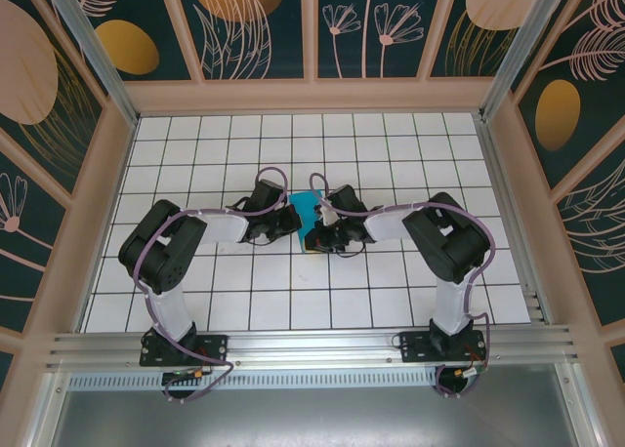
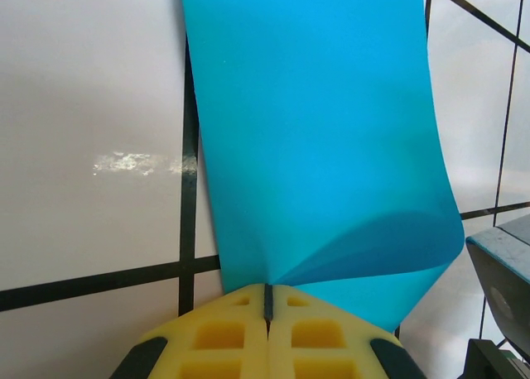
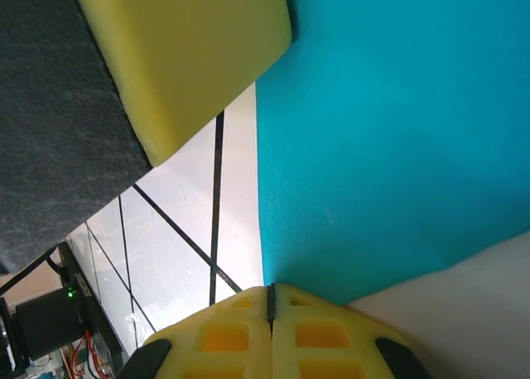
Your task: Fold a paper plane with a square sheet of paper (pick it up from the middle)
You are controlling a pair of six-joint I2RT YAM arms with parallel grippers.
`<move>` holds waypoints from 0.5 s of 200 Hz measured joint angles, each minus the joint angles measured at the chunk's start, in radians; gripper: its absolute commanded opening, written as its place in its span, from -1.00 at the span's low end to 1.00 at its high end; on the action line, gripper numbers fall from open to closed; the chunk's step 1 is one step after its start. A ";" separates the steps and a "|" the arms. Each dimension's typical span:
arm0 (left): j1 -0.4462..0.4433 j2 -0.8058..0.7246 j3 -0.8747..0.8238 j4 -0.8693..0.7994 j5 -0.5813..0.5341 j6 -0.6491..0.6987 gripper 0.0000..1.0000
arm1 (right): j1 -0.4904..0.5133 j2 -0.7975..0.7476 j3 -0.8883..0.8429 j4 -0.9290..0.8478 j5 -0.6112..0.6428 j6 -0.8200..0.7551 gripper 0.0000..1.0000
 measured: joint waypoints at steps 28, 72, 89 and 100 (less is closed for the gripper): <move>0.000 -0.001 0.000 0.000 -0.002 0.000 -1.00 | 0.003 -0.006 0.002 -0.006 0.009 -0.013 -0.92; -0.003 -0.001 0.000 0.000 -0.007 0.000 -1.00 | -0.027 -0.062 0.002 -0.019 0.051 -0.002 -0.91; -0.003 -0.001 0.000 0.000 -0.006 0.000 -1.00 | -0.068 -0.069 0.002 -0.007 0.063 0.012 -0.91; -0.003 -0.001 0.000 0.000 -0.007 0.000 -1.00 | -0.089 -0.067 0.002 -0.007 0.076 0.017 -0.92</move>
